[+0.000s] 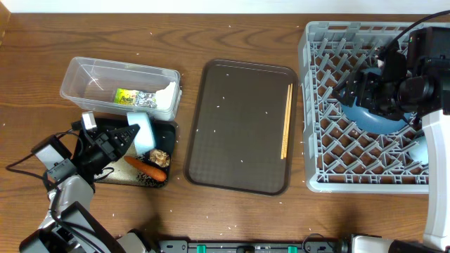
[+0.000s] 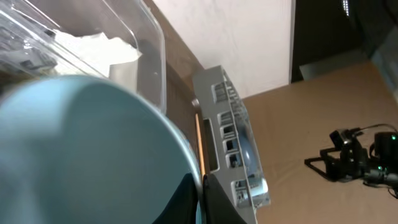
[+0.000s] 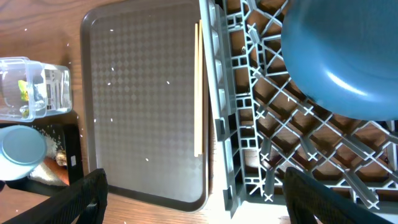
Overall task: Sort waste into correct bins and load items into the dishwasher rack
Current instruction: 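Lift the emptied bowl and swing it right toward the dish rack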
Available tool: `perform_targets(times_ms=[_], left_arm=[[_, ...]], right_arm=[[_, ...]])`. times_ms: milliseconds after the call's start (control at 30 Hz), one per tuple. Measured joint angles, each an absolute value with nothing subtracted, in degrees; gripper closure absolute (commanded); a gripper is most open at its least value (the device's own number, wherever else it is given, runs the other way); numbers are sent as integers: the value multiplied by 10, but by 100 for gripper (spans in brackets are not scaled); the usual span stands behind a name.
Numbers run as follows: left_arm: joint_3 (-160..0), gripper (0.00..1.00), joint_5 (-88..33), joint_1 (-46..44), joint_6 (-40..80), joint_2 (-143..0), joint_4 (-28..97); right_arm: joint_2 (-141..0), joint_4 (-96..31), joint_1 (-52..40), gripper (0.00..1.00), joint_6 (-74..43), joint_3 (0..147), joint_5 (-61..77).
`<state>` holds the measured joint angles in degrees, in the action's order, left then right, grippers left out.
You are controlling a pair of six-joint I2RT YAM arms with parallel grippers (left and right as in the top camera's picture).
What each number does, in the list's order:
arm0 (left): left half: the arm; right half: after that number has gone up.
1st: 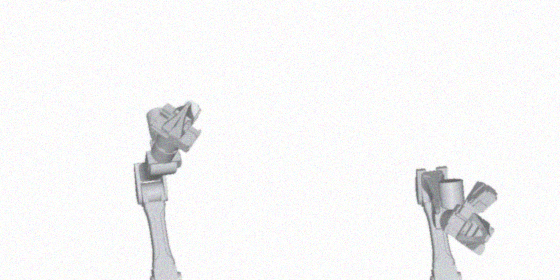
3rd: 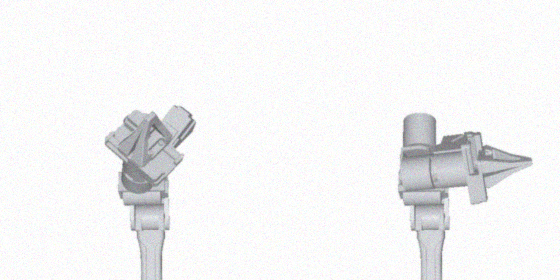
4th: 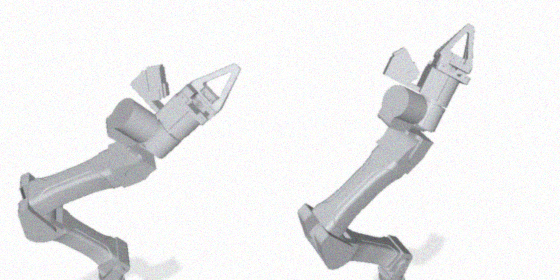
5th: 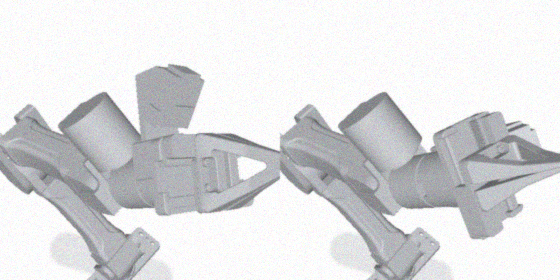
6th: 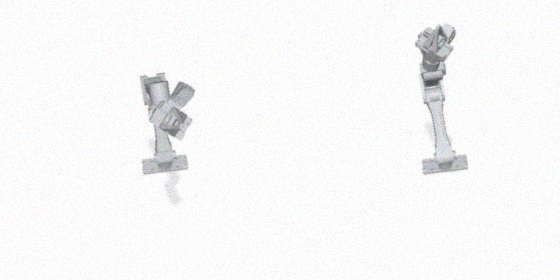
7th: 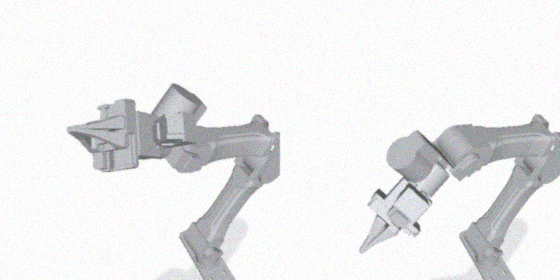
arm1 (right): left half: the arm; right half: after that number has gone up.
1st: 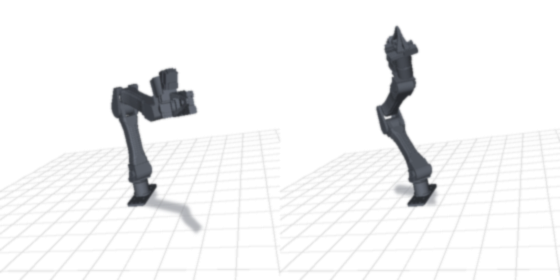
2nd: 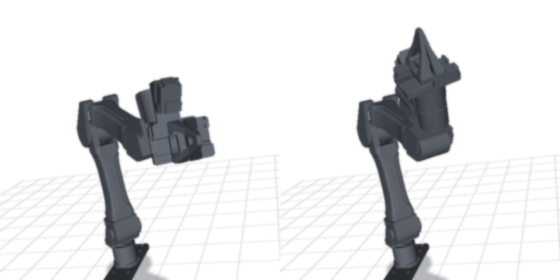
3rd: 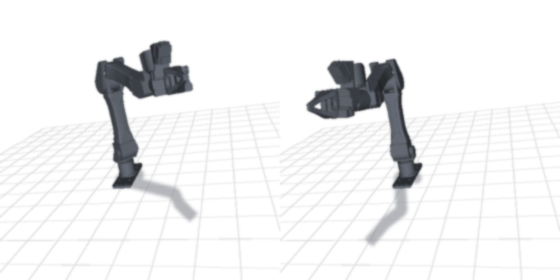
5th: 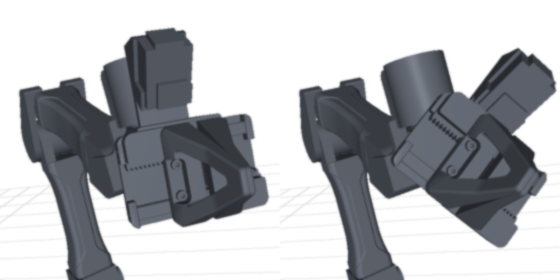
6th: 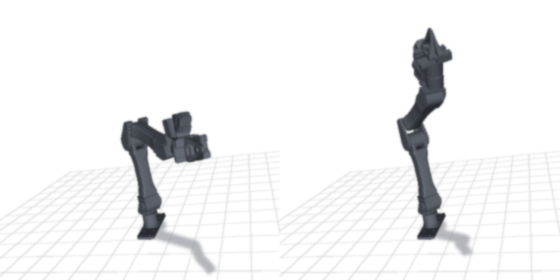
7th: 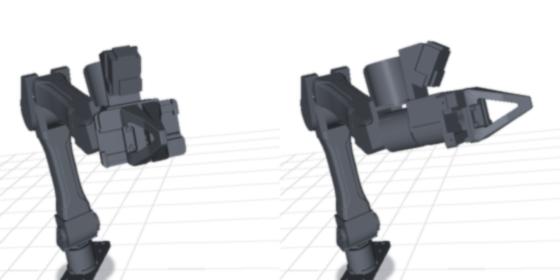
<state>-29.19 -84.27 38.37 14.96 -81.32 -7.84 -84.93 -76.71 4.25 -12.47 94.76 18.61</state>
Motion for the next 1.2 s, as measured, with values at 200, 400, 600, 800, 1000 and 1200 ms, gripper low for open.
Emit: perform_targets(times_ms=[200, 400, 600, 800, 1000, 1200], left_arm=[[-287, 94, -871, 322, 191, -793, -133], [-281, 94, -843, 242, 317, -671, -355], [-291, 94, -780, 114, 427, -598, -464], [-307, 94, -737, 1, 453, -651, -462], [-354, 94, -711, -57, 453, -733, -461], [-405, 94, -686, -89, 449, -789, -418]], right_arm=[[-849, -766, 43, 17, -124, 948, 186], [-849, -762, 43, 18, -117, 948, 186], [-849, -725, 43, 18, -111, 947, 186], [-849, -696, 43, 18, -116, 947, 186], [-849, -696, 43, 19, -119, 947, 186], [-849, -697, 43, 18, -120, 947, 186]])
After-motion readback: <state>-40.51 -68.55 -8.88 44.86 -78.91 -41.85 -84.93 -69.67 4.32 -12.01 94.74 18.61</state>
